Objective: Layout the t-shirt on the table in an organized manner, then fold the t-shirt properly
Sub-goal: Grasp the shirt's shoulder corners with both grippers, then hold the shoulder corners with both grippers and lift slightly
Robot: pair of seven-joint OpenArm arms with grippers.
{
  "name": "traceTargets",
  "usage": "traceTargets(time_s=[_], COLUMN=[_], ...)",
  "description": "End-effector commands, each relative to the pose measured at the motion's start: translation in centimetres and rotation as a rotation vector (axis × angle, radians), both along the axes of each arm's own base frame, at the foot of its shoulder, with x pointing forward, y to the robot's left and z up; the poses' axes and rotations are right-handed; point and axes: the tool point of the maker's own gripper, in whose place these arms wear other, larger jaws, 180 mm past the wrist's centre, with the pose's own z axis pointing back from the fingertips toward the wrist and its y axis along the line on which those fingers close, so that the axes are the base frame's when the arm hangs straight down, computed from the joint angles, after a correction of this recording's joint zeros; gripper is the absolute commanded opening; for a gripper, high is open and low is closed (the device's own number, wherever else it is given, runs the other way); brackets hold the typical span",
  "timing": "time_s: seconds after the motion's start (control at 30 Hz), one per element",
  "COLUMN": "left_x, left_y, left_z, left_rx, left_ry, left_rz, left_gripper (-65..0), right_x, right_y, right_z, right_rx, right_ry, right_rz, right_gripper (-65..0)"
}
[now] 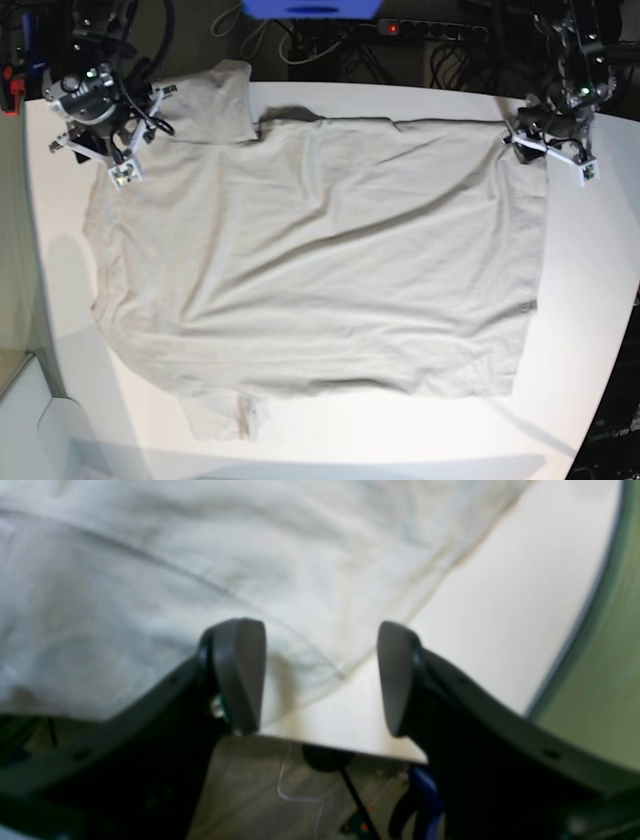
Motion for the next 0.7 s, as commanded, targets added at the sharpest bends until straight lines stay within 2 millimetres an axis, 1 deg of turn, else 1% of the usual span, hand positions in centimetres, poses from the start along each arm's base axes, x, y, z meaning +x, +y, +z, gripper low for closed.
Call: traceTargets(time_s=[0.0, 0.03, 0.07, 0.1, 0.17, 0.33, 0.4, 0.43, 0.47, 0.5, 0.57, 0.67], left_x=[-1.5, -1.6, -1.7, -1.3, -1.2, -1.5, -1.5, -1.6, -1.6, -1.6, -1.4, -1.4], left_y=[-0.7, -0.7, -0.7, -0.8, -0.8, -0.9, -0.9, -0.9, -0.9, -0.8, -0.8, -0.8], left_z=[-1.3, -1.5, -1.8, -1.8, -1.8, -2.0, -2.0, -2.0, -2.0, -2.0, -1.8, -1.9], left_rx=[-0.042, -0.045, -0.049, -0.053, -0.055, -0.056, -0.056, -0.056, -0.056, -0.055, -0.054, -0.055], left_ry=[0.071, 0.079, 0.084, 0.079, 0.079, 0.085, 0.085, 0.087, 0.086, 0.086, 0.079, 0.082], left_rz=[-0.014, -0.010, -0.011, -0.012, -0.011, -0.012, -0.014, -0.014, -0.012, -0.011, -0.013, -0.010], left_gripper=[-41.2, -46.9, -51.2, -52.0, -50.6, -50.8, -54.5, -58.5, -63.3, -65.0, -64.2, -64.9], right_x=[0.1, -0.1, -0.2, -0.5, -0.8, -1.7, -1.8, -1.9, -2.0, -2.1, -2.2, -2.6], right_y=[-0.1, -0.1, -0.1, -0.2, -0.2, 0.8, 1.1, 1.5, 1.5, 1.2, 0.6, -0.4], right_z=[0.6, 0.5, 0.4, 0.3, 0.2, -0.5, -0.5, -0.7, -0.7, -0.7, -0.7, -0.6], right_rx=[-0.005, -0.005, -0.006, -0.008, -0.008, 0.024, 0.033, 0.045, 0.049, 0.049, 0.043, 0.029], right_ry=[-0.023, -0.017, -0.011, -0.001, 0.007, 0.027, 0.028, 0.029, 0.030, 0.031, 0.030, 0.033], right_rz=[0.007, 0.007, 0.006, 0.003, 0.002, -0.012, -0.016, -0.022, -0.034, -0.049, -0.066, -0.092], right_gripper=[-29.0, -29.0, -29.0, -29.0, -29.0, -29.0, -29.0, -29.0, -29.0, -29.0, -29.0, -29.0])
